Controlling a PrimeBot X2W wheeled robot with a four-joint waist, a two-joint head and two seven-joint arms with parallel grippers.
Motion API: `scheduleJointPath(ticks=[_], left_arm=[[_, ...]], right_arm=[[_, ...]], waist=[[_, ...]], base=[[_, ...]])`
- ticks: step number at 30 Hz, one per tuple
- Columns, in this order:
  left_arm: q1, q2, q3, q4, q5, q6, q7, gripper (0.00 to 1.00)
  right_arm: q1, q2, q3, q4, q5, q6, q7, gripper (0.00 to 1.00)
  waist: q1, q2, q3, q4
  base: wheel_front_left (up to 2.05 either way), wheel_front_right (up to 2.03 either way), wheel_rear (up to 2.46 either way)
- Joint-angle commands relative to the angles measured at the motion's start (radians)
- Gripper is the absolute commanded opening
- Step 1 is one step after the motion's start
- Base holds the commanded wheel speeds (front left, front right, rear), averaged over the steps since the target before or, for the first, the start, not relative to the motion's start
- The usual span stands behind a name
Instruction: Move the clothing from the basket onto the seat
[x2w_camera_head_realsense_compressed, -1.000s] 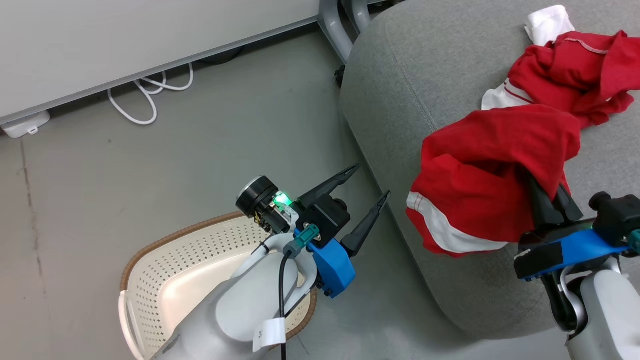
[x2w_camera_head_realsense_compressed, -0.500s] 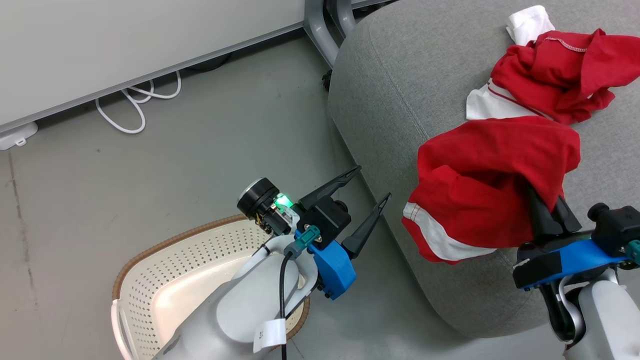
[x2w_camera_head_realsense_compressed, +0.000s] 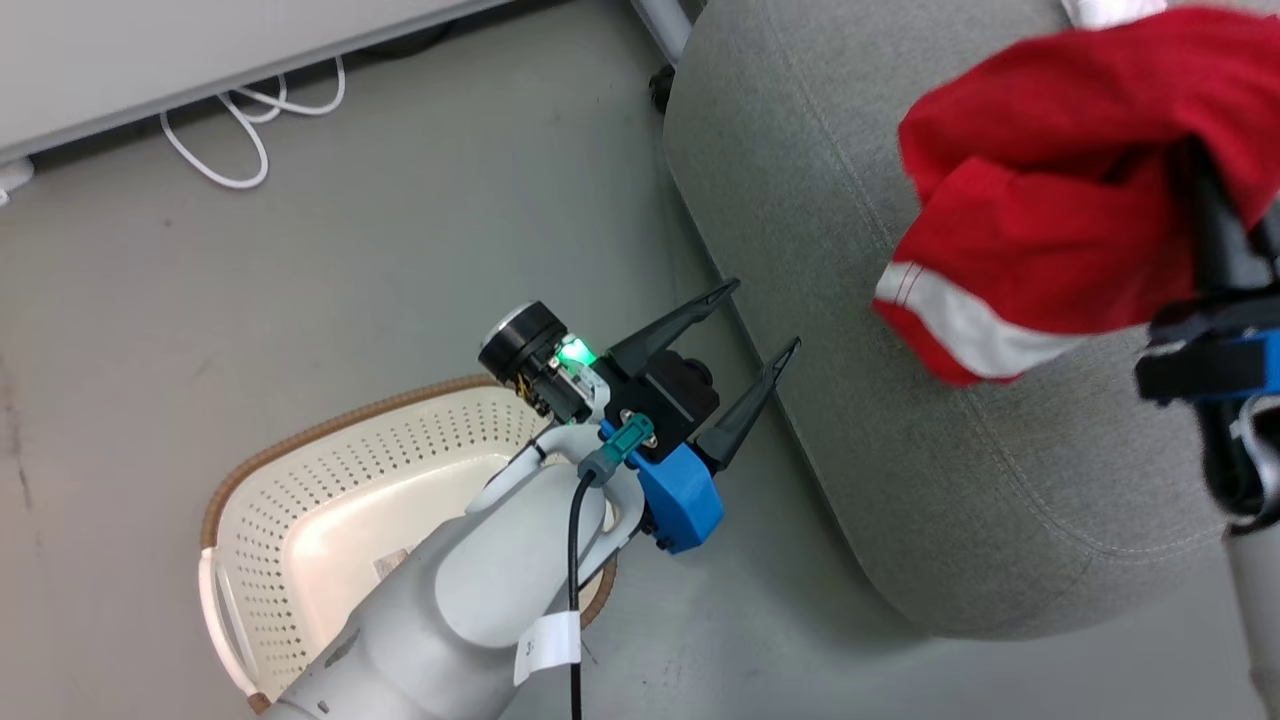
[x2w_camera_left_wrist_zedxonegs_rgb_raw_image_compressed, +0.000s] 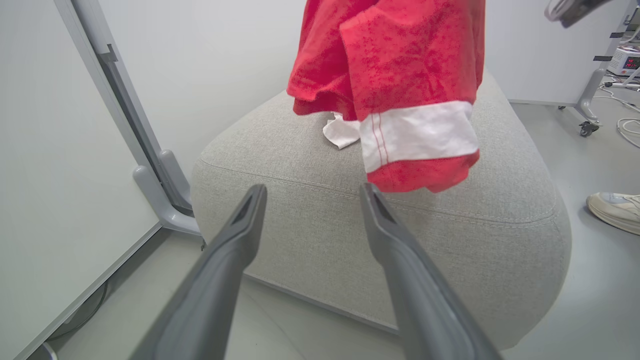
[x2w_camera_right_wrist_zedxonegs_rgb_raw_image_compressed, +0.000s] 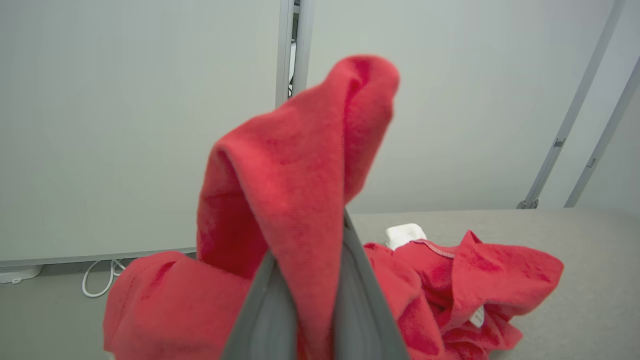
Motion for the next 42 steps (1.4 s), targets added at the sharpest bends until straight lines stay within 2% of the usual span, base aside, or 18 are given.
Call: scheduleJointPath(ticks=[1, 11, 16, 19, 22, 25, 27, 34, 39, 40, 41, 42], left_arm=[[-0.028, 0.004, 0.004, 0.0, 0.011, 0.008, -0.005, 1.0], [-0.158, 0.027, -0.008, 0.006, 0.062, 0.018, 0.001, 1.0], [-0.219, 0.029, -0.014, -0.005, 0.081, 0.027, 0.008, 1.0], [-0.246, 0.029, -0.018, -0.011, 0.09, 0.03, 0.008, 1.0], [-0.26, 0.031, -0.023, -0.013, 0.096, 0.03, 0.008, 1.0], [-0.271, 0.033, -0.027, -0.016, 0.096, 0.03, 0.008, 1.0], [-0.274, 0.037, -0.028, -0.016, 0.095, 0.03, 0.008, 1.0], [-0.286, 0.05, -0.034, -0.024, 0.091, 0.037, 0.012, 1.0], [-0.28, 0.059, -0.038, -0.03, 0.087, 0.043, 0.017, 1.0], [-0.277, 0.059, -0.039, -0.03, 0.086, 0.045, 0.017, 1.0], [-0.273, 0.059, -0.039, -0.029, 0.084, 0.047, 0.016, 1.0], [-0.27, 0.059, -0.039, -0.028, 0.08, 0.048, 0.015, 1.0]], right_arm=[[-0.049, -0.02, -0.022, -0.013, 0.004, 0.0, -0.001, 0.0], [-0.365, -0.17, -0.252, -0.009, 0.054, 0.0, -0.001, 0.0], [-0.449, -0.282, -0.396, 0.082, 0.057, 0.0, -0.001, 0.0], [-0.469, -0.315, -0.463, 0.145, 0.051, 0.0, -0.001, 0.0], [-0.483, -0.284, -0.515, 0.227, 0.083, 0.0, -0.001, 0.0], [-0.462, -0.274, -0.496, 0.296, 0.064, 0.0, -0.001, 0.0], [-0.462, -0.243, -0.501, 0.328, 0.065, 0.0, -0.001, 0.0], [-0.436, -0.177, -0.474, 0.411, 0.013, 0.0, -0.001, 0.0], [-0.445, -0.156, -0.475, 0.454, -0.008, 0.0, 0.0, 0.0], [-0.446, -0.153, -0.48, 0.454, -0.008, 0.0, 0.0, 0.05], [-0.443, -0.151, -0.485, 0.452, -0.008, 0.0, -0.001, 0.7], [-0.438, -0.152, -0.489, 0.442, -0.005, 0.0, -0.001, 1.0]], waist=[[0.0, 0.0, 0.058, 0.008], [0.0, 0.0, 0.279, 0.017], [0.0, 0.0, 0.379, 0.026], [0.0, 0.0, 0.421, 0.032], [0.0, 0.0, 0.447, 0.032], [0.0, 0.0, 0.465, 0.033], [0.0, 0.0, 0.474, 0.034], [0.0, 0.0, 0.493, 0.04], [0.0, 0.0, 0.495, 0.042], [0.0, 0.0, 0.493, 0.042], [0.0, 0.0, 0.488, 0.041], [0.0, 0.0, 0.482, 0.041]], base=[[0.0, 0.0, 0.0], [0.0, 0.0, 0.0], [0.0, 0.0, 0.0], [0.0, 0.0, 0.0], [0.0, 0.0, 0.0], [0.0, 0.0, 0.0], [0.0, 0.0, 0.0], [0.0, 0.0, 0.0], [0.0, 0.0, 0.0], [0.0, 0.0, 0.0], [0.0, 0.0, 0.0], [0.0, 0.0, 0.0]])
